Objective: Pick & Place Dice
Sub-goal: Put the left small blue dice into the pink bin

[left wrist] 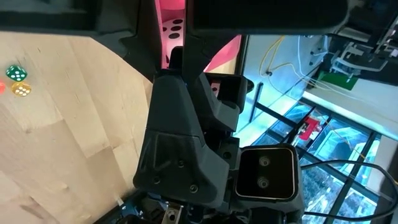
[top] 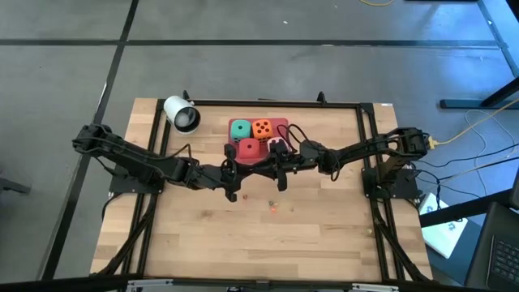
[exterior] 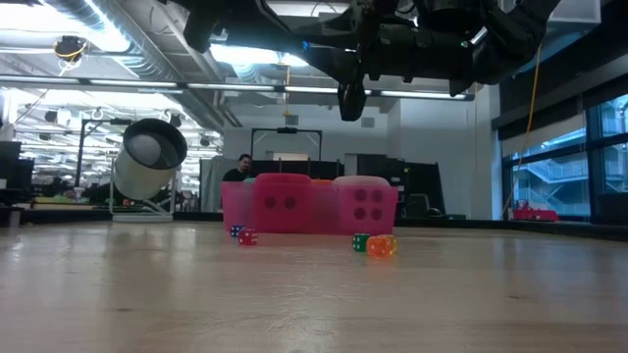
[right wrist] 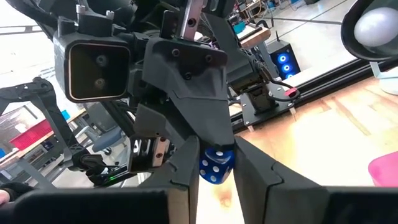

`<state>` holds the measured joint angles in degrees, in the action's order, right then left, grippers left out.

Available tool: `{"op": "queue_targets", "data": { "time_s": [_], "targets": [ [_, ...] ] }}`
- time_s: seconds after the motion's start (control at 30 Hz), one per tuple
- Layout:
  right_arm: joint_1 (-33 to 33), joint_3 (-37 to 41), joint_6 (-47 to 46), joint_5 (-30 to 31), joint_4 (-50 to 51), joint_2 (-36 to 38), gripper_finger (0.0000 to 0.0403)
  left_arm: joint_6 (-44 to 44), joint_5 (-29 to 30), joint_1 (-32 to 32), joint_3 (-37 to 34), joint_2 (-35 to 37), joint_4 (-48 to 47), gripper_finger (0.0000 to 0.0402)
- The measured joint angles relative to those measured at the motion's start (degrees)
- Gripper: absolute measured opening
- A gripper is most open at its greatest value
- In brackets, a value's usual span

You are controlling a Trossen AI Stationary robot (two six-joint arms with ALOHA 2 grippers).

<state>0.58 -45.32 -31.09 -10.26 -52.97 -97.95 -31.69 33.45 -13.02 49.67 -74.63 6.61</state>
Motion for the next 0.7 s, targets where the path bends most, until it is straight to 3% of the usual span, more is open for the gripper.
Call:
{"op": "queue_targets", "data": {
  "time_s": [0.57,0.7],
  "targets": [
    [-0.02,-0.09,0.26,-0.04,0.08,-0.06,0.0072,2.84,-3.24,-1.81,0.09,0.28,2.55,0.0154],
    [0.0,-0.09,0.26,-0.09,0.03,-0.07,0.0072,3.14,-0.99,-2.63,0.09,0.52,0.0,0.0188]
  ]
}}
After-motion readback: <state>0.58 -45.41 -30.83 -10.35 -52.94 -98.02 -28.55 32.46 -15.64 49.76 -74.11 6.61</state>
